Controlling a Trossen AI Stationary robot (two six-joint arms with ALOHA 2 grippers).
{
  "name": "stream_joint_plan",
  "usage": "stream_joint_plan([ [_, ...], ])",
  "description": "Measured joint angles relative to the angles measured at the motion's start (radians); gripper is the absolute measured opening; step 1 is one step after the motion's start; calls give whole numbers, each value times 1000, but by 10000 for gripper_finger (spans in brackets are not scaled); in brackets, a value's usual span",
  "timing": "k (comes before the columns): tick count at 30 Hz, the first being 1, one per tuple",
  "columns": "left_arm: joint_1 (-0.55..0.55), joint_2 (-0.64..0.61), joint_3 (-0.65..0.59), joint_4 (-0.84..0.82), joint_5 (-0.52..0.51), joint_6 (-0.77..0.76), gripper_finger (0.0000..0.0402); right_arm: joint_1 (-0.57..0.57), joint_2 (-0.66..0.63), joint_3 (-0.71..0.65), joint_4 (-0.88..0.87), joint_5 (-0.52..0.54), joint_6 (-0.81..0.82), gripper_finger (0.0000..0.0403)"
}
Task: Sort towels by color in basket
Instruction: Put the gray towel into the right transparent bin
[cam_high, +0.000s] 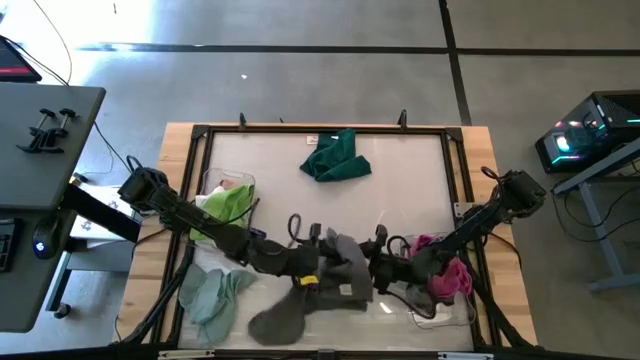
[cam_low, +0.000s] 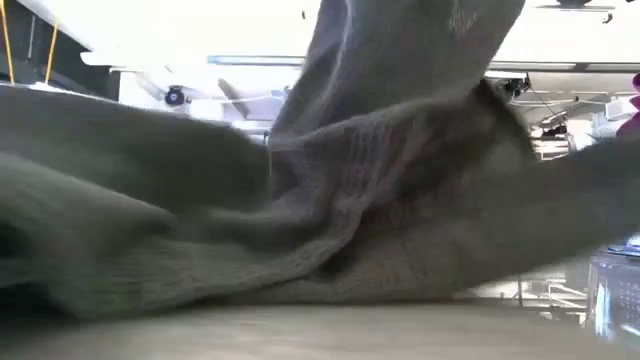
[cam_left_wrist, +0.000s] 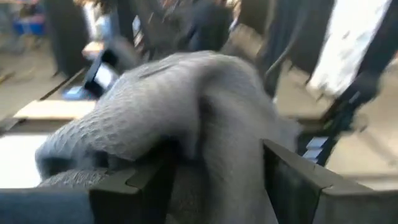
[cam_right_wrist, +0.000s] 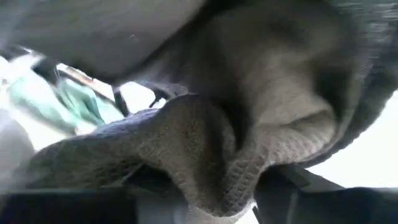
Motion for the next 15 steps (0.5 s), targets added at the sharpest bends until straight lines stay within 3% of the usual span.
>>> stream_joint_plan([
  [6,-38,3,-7,-302,-98,-148,173,21,0,0,-150,112,73,77],
  [15,-143,5,-94,-526,-64,-357,113,19,-1,0,-277,109,257,72],
])
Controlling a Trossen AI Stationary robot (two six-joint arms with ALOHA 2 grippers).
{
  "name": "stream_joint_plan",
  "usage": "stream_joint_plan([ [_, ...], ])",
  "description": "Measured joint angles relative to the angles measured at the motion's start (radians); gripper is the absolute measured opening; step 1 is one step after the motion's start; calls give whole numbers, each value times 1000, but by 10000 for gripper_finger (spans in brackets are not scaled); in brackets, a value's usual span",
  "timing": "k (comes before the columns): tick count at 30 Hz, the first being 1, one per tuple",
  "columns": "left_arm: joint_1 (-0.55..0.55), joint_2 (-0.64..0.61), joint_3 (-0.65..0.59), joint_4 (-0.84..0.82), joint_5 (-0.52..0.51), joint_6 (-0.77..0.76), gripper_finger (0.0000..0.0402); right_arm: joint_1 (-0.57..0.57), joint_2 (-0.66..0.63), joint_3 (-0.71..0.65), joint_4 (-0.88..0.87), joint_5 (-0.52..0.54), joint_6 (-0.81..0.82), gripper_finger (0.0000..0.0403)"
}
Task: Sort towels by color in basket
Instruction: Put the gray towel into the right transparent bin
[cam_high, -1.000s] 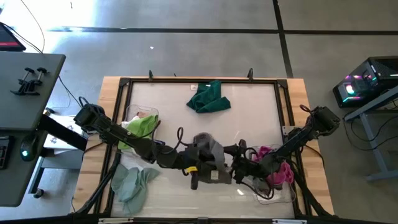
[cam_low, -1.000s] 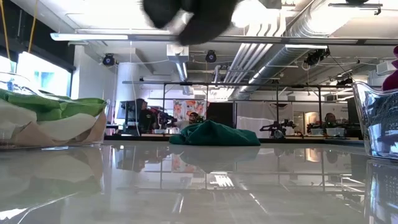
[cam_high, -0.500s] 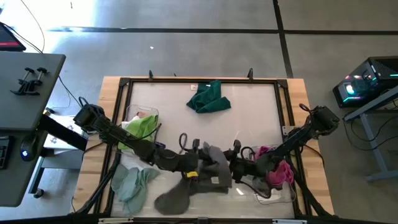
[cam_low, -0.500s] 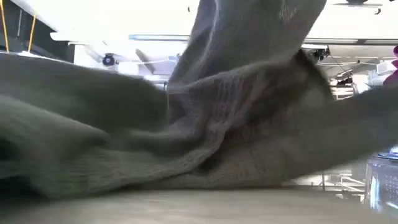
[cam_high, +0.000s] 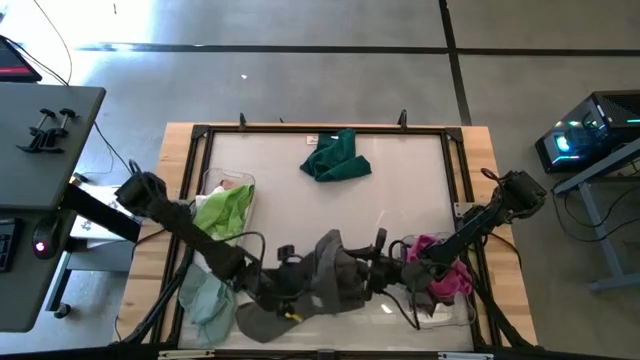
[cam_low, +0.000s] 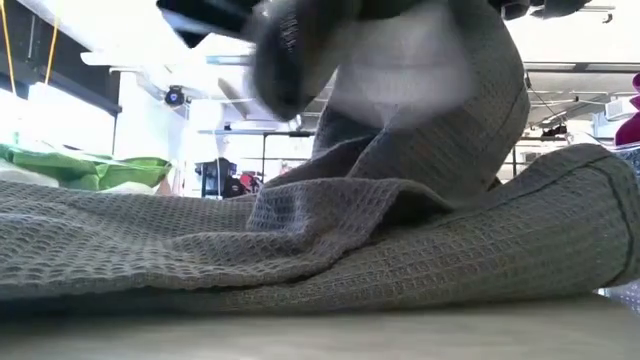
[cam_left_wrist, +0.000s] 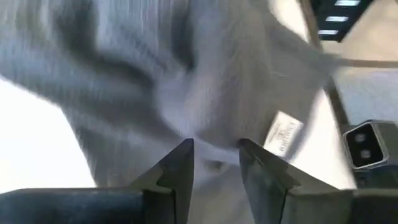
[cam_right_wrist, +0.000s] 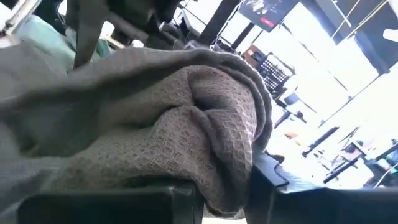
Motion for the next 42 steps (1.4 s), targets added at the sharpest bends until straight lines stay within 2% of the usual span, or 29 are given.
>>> stream_joint_plan([
  [3,-4,5,-39,-3,-8,-91,117,-10,0,0,-3,-48,43,90],
  [5,-3,6,-66,6,21,-122,130,-23,0,0,-18,-96,89,110],
  [8,-3,6,-94,31,69,-127,156,-47,0,0,-78,-133,167,141],
  [11,-12,12,-104,31,108,-85,183,-76,-1,0,-183,-185,236,154],
  [14,-23,40,-110,15,183,-53,203,-105,0,0,-259,-267,327,138],
  [19,-37,129,-111,4,362,-69,214,-135,0,0,-289,-429,394,80],
  [22,-47,185,-106,14,372,-70,206,-142,0,0,-290,-498,393,47],
  [26,-47,239,-103,57,315,-62,158,-147,0,0,-292,-549,392,9],
  [31,-28,243,-106,94,217,-53,27,-147,0,0,-297,-583,392,21],
  [32,-24,241,-107,98,185,-54,15,-147,0,0,-297,-587,391,22],
  [39,-18,204,-64,112,-129,33,4,-147,0,0,-297,-625,401,19],
  [42,-18,180,-51,155,-246,74,2,-147,0,0,-294,-625,408,36],
])
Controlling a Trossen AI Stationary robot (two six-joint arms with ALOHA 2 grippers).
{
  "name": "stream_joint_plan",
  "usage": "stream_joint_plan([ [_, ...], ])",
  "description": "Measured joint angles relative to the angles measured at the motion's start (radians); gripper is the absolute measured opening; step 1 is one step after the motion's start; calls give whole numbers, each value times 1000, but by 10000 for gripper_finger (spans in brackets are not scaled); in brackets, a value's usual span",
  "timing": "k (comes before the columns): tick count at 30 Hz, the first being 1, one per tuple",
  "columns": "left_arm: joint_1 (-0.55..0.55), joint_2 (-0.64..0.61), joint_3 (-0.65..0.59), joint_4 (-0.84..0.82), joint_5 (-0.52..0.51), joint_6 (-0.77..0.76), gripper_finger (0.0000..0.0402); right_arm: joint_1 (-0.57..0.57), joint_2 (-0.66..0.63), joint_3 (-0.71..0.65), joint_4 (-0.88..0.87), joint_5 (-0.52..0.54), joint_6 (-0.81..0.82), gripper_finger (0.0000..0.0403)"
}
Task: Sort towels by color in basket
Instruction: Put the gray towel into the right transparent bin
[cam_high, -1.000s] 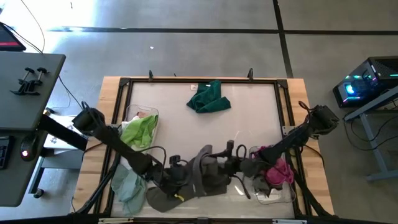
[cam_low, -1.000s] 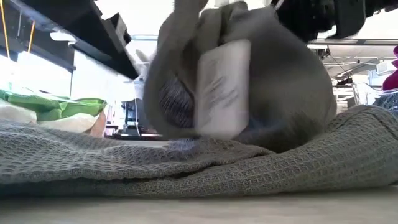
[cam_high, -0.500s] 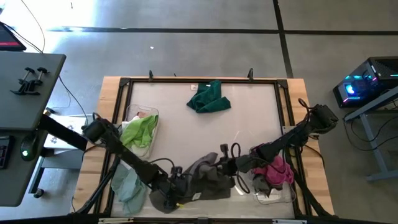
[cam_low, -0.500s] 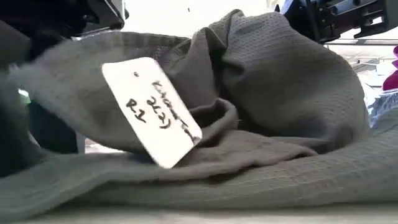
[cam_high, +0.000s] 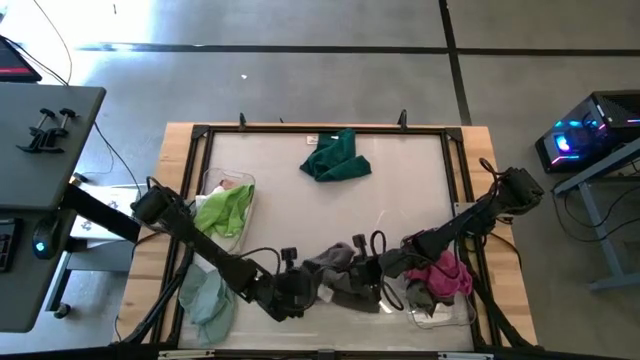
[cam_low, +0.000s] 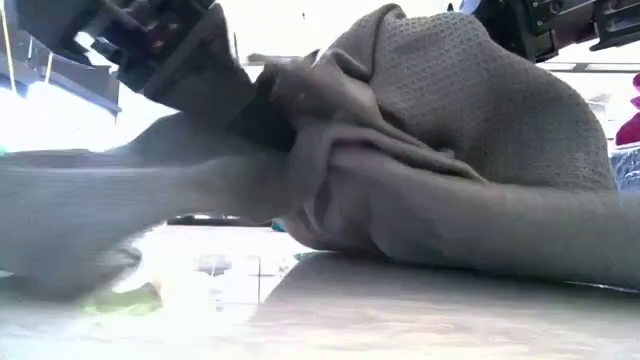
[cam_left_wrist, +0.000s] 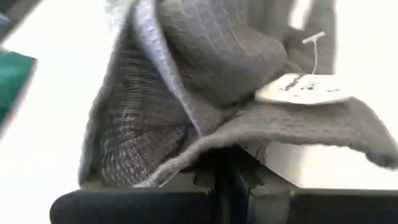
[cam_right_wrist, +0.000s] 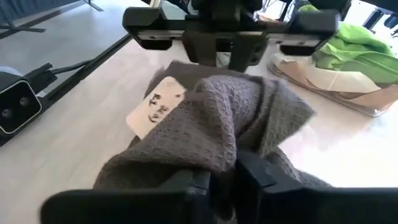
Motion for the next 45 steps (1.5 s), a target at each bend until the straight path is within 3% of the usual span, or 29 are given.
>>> stream_joint_plan([
  [11,6,-20,-1,316,-195,270,1,-29,0,0,40,-30,42,223],
  [17,27,-21,-1,444,-199,412,0,-41,0,0,95,-38,14,260],
  [22,48,-24,-1,495,-179,481,0,-52,1,-2,174,-29,-19,241],
  [27,70,-25,0,511,-150,444,10,-62,1,-3,189,-27,-19,178],
  [35,74,-38,2,500,-126,435,125,-64,2,-5,169,-41,-15,35],
  [39,60,-86,1,448,-153,431,168,-64,1,1,165,6,44,33],
  [45,6,-187,1,212,-290,317,178,-47,-22,2,100,78,81,33],
])
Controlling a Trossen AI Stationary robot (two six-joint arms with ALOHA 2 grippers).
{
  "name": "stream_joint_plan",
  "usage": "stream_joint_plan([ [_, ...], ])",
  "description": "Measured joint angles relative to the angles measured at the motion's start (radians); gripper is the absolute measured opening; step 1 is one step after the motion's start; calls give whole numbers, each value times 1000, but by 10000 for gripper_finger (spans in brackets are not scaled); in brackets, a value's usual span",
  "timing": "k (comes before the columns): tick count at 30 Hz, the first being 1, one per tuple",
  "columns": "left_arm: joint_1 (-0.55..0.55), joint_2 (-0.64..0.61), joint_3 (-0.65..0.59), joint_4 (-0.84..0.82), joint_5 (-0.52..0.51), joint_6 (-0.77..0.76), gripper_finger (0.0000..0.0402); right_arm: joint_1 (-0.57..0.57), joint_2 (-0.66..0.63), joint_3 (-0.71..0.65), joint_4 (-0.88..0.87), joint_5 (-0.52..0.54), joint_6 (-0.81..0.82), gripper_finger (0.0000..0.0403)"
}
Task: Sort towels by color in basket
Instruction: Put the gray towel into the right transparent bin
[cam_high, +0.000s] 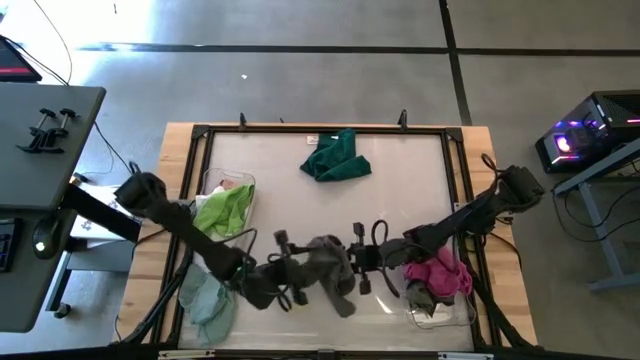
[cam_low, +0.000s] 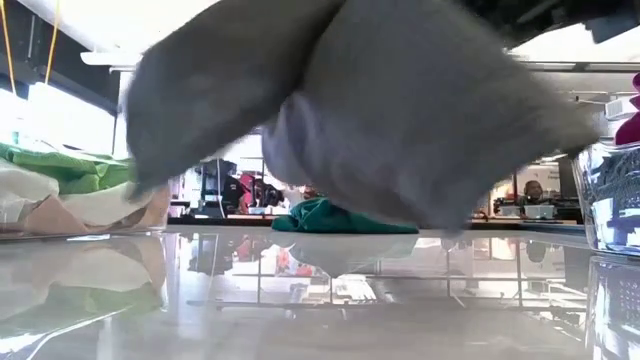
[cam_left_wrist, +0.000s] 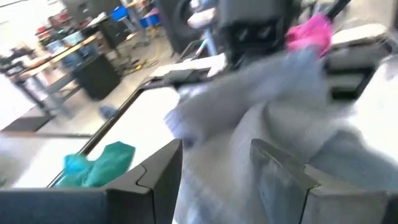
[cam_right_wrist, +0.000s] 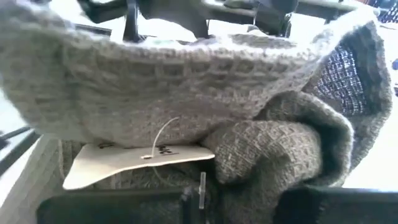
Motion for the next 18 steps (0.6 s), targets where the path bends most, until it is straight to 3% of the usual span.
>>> stream_joint_plan([
  [5,-30,-29,0,-144,-84,-139,177,37,-119,0,-213,115,84,33],
  [10,-34,-27,-1,-207,-89,-225,176,117,-288,0,-488,193,222,33],
  [15,-27,-26,-1,-230,-89,-251,176,182,-446,83,-1018,232,583,33],
  [18,-19,-26,-1,-230,-88,-252,176,233,-478,186,-1345,234,766,33],
])
